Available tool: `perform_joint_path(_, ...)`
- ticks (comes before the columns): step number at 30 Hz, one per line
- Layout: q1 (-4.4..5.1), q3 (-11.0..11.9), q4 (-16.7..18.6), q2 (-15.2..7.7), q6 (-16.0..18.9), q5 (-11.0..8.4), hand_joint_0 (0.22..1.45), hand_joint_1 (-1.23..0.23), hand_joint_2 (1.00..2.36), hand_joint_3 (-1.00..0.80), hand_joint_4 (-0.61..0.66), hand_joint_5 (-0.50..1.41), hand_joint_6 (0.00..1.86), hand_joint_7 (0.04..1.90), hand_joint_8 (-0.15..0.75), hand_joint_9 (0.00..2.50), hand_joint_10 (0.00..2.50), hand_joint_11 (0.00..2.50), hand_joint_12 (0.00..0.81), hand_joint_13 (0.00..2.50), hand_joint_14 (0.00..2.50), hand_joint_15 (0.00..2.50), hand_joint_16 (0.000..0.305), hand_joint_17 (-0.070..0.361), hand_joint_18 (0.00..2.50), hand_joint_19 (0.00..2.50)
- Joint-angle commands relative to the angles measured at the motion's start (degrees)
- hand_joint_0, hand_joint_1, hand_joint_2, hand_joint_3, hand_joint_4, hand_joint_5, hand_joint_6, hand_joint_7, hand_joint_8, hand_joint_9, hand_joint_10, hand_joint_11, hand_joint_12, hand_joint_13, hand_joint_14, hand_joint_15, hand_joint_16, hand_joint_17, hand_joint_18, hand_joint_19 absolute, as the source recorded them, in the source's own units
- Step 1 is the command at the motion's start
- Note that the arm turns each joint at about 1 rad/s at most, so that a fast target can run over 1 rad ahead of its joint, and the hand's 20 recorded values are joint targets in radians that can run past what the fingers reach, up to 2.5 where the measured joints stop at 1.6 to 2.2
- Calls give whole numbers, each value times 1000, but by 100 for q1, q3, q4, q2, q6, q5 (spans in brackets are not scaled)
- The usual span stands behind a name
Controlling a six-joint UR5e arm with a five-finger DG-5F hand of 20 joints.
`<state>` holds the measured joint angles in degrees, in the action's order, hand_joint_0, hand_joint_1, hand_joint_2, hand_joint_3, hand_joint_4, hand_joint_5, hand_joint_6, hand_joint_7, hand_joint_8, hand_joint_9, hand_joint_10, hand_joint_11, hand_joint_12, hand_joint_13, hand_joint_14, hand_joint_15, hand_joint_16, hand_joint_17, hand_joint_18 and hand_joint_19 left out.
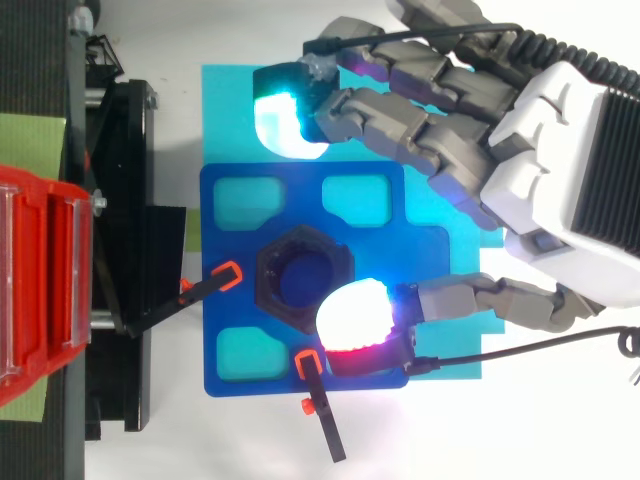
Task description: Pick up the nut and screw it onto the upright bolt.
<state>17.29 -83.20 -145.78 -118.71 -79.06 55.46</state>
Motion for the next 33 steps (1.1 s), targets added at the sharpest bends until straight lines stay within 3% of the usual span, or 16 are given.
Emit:
perform_joint_path(1,-6,-3,-21,-3,-4,0,424,-718,1000,-500,300,-190,503,842,305,452,0,0,406,318,0,0,51,116,80,0)
perform_joint_path(14,-15,-3,-56,-3,5,0,373,-851,1000,-500,337,-181,503,920,327,472,0,0,427,344,0,0,55,125,124,0)
perform_joint_path(33,-42,-3,-39,-3,5,9,354,-910,1000,-500,328,-186,503,913,323,448,0,0,436,339,0,0,57,128,135,0)
